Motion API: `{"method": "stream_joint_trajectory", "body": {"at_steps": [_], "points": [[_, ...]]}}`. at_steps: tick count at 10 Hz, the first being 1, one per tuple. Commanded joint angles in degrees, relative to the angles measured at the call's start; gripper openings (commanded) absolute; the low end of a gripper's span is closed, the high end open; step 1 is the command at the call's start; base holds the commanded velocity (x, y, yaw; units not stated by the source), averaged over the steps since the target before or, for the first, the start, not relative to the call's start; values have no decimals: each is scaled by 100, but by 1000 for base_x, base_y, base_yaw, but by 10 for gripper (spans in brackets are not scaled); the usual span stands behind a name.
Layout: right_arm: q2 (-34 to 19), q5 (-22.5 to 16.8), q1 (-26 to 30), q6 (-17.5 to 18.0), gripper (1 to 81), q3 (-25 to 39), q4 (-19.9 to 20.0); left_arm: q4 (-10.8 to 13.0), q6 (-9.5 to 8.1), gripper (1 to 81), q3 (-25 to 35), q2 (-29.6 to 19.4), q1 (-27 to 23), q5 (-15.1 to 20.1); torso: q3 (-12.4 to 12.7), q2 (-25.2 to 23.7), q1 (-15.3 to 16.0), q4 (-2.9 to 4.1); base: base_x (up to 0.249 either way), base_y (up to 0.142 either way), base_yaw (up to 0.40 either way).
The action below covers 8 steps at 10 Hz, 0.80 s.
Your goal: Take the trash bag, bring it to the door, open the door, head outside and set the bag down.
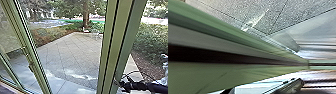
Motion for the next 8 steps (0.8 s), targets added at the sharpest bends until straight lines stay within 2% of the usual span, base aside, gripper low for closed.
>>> {"method": "stream_joint_trajectory", "body": {"at_steps": [1, 5, 8], "points": [[60, -285, 840, 278, 811, -310, -506, 25, 14, 10, 14, -7, -107, 378, 0, 2, 2, 0, 0, 0, 0], [-370, -346, 1094, 260, 811, 31, -690, 25, 14, 10, 23, 2, -89, 378, 2, -5, -17, 0, 0, 0, 0], [-950, -469, 1411, 304, 811, 866, -919, 34, 14, 10, 15, 2, -89, 378, -9, 6, -4, 9, 0, 0, 0]]}}
